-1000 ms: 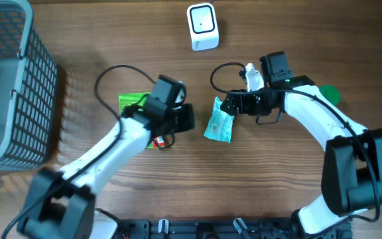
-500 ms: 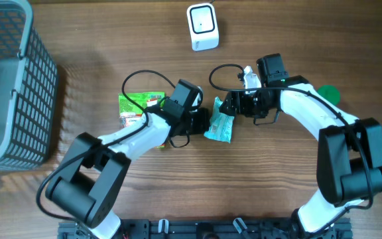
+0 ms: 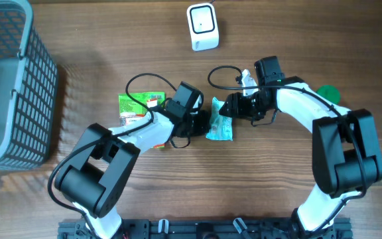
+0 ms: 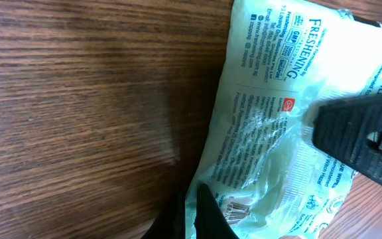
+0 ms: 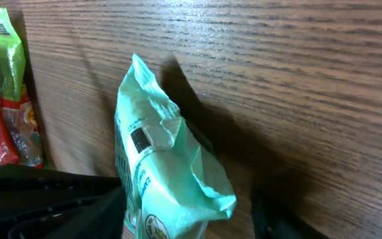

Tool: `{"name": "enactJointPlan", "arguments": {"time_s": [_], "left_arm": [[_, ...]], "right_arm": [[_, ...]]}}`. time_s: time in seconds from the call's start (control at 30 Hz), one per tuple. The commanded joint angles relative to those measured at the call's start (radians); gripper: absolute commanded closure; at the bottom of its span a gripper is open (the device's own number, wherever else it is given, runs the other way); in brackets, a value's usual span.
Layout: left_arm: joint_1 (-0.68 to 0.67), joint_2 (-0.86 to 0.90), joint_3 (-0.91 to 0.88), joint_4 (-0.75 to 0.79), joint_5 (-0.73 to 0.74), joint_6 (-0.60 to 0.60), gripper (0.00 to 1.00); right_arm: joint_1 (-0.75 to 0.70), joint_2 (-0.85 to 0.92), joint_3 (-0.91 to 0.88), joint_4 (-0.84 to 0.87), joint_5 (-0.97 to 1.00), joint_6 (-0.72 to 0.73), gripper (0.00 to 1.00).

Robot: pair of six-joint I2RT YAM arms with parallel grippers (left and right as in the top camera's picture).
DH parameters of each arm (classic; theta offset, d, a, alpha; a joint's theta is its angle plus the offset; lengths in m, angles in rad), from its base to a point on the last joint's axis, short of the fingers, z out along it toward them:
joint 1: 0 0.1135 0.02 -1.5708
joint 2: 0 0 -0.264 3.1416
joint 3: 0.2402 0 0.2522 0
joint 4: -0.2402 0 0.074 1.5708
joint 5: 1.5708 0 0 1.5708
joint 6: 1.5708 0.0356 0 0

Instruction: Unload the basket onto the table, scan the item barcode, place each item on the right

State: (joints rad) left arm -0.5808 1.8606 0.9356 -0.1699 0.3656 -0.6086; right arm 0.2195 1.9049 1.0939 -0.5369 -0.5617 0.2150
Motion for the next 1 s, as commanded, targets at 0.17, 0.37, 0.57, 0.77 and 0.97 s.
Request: {"name": "enactJointPlan", "arguments": {"time_s": [0.17, 0.37, 0.57, 0.77, 0.97], "left_arm": [[-0.021, 0.042, -0.006, -0.005, -0.027, -0.01, 0.96], [-0.022, 0.042, -0.006, -0.006, -0.045, -0.01, 0.96], [-0.023, 0.042, -0.006, -0.008, -0.061, -0.01, 0.96], [0.0, -0.048, 0.019, -0.028, -0.048, 0.021, 0.96], [0.005, -0.164, 0.022, -0.042, -0.046, 0.022, 0.96]], "right_arm": [[0.002, 0.023, 0.003, 0.022, -0.024, -0.004, 0.59], [0.002, 0.023, -0.021, 0.045, -0.023, -0.005, 0.89], [0.002, 0.023, -0.072, 0.1, -0.022, -0.005, 0.96], [0.002, 0.023, -0.073, 0.099, -0.016, -0.005, 0.94], [0.002, 0.023, -0.073, 0.103, -0.016, -0.005, 0.96]]}}
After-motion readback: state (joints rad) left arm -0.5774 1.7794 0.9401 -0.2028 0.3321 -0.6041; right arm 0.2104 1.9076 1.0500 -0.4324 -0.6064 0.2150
